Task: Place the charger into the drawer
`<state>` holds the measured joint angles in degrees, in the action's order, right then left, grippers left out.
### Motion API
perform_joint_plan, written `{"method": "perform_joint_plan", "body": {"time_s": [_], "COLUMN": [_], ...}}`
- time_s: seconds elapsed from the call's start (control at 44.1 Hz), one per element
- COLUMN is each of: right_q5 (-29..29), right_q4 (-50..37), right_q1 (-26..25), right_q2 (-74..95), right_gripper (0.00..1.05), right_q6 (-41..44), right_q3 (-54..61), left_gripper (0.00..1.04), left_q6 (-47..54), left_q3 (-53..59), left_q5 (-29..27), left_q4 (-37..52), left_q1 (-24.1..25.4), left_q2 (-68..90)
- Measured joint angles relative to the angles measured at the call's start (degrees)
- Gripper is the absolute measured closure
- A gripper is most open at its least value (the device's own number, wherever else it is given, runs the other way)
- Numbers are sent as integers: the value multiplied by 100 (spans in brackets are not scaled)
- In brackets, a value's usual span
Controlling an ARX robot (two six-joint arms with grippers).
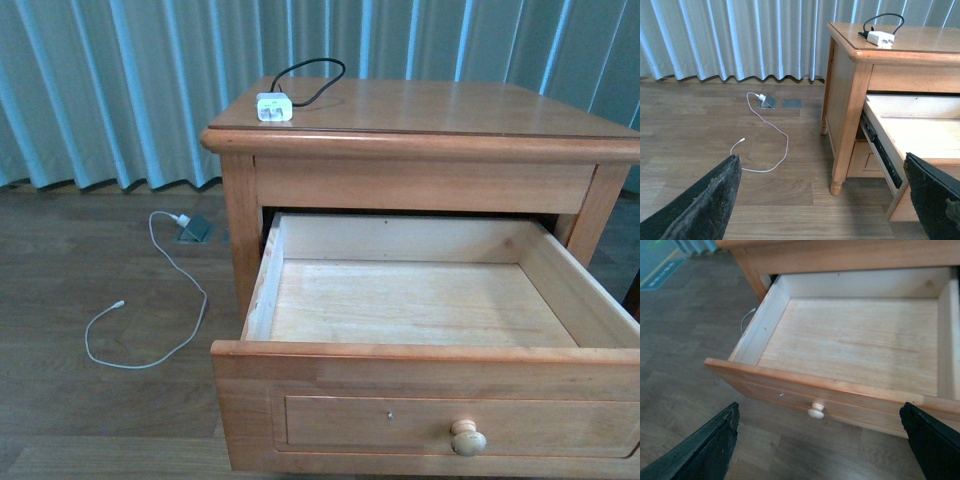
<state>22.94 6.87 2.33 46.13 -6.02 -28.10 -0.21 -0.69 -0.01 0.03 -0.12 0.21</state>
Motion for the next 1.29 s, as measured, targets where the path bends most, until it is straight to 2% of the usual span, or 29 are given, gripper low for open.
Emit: {"method": "perform_joint_plan", "body": {"time_s": [0.227,0.431,0.499,0.59,0.68,0.907,0.93,1.021,1.293], "right_q5": [223,157,-1191,-2124,-2245,-2291,-2291,-2288,-2288], "right_q4": [-76,-118,-1386,-1853,-1928,-1937,-1937,-1937,-1937], "right_q1": [-1228,-1263,-942,-527,-273,-256,-256,-256,-254], "right_q2": [-1381,-1386,-1698,-1958,-2179,-2518,-2546,-2597,-2605], "right_gripper": [8,9,23,37,55,91,91,80,36], "right_q6": [170,184,402,485,544,570,595,592,592], "right_q3": [361,417,981,1320,1604,2000,2024,2057,2057], "left_gripper": [6,6,6,6,6,6,6,6,6], "left_q6": [0,0,0,2,0,0,0,0,0], "left_q3": [0,0,0,0,0,0,0,0,0], "left_q5": [0,0,0,0,0,0,0,0,0], "left_q4": [0,0,0,0,0,0,0,0,0], "left_q1": [0,0,0,0,0,0,0,0,0], "left_q2": [0,0,0,0,0,0,0,0,0]}}
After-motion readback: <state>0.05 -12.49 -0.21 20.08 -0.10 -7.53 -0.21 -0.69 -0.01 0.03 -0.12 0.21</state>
